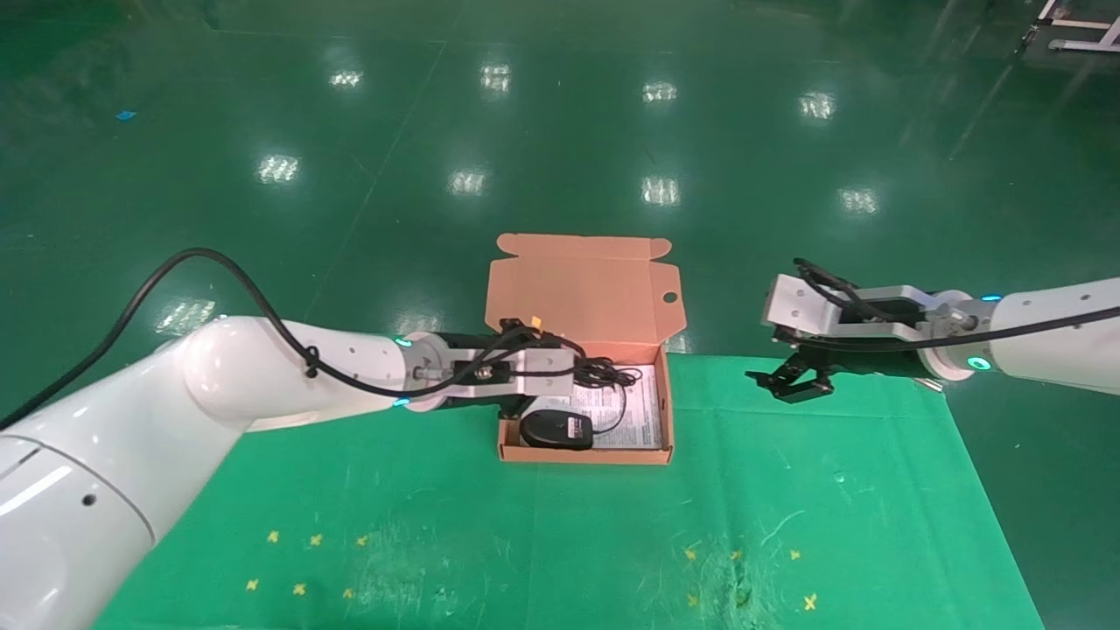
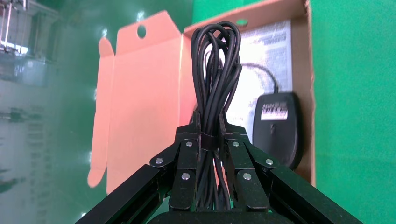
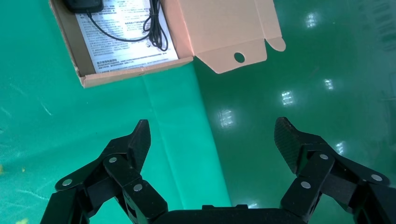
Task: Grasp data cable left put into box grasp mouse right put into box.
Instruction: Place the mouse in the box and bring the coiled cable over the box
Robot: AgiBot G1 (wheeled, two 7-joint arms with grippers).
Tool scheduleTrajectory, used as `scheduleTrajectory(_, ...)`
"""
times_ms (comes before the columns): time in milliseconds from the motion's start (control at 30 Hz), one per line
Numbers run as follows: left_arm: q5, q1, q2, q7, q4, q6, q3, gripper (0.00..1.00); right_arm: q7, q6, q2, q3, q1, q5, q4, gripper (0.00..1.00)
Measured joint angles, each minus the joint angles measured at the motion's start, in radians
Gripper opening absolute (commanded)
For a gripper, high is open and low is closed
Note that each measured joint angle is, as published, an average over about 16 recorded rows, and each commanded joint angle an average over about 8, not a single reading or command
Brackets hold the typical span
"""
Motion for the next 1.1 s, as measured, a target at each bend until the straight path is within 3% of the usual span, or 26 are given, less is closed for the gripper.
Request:
scheduleTrajectory(133,-0.064,0.001,0.002,0.029,-0.002,-0.008,0.029,0.00,0.011,-0.003,0.023,0.003,-0.005,0.002,0.028,1.00)
scheduleTrajectory(400,-0.148,-0.003,0.005,0.046,0.004,-0.019,0.075,0.97,0.025,0.000,0.046,0.005,-0.011,0.003,0.062,1.00)
scheduleTrajectory(800,-0.162,-0.004,-0.013,0.041,-0.015,-0.017,0.087,1.00,0.027,0.000,0.049,0.005,-0.012,0.003,0.066,1.00)
scheduleTrajectory(1100,-0.136,-0.038,-0.076,-0.007,-0.088,-0.002,0.101,1.00,0.025,0.019,0.063,0.008,0.015,-0.014,0.075,1.00)
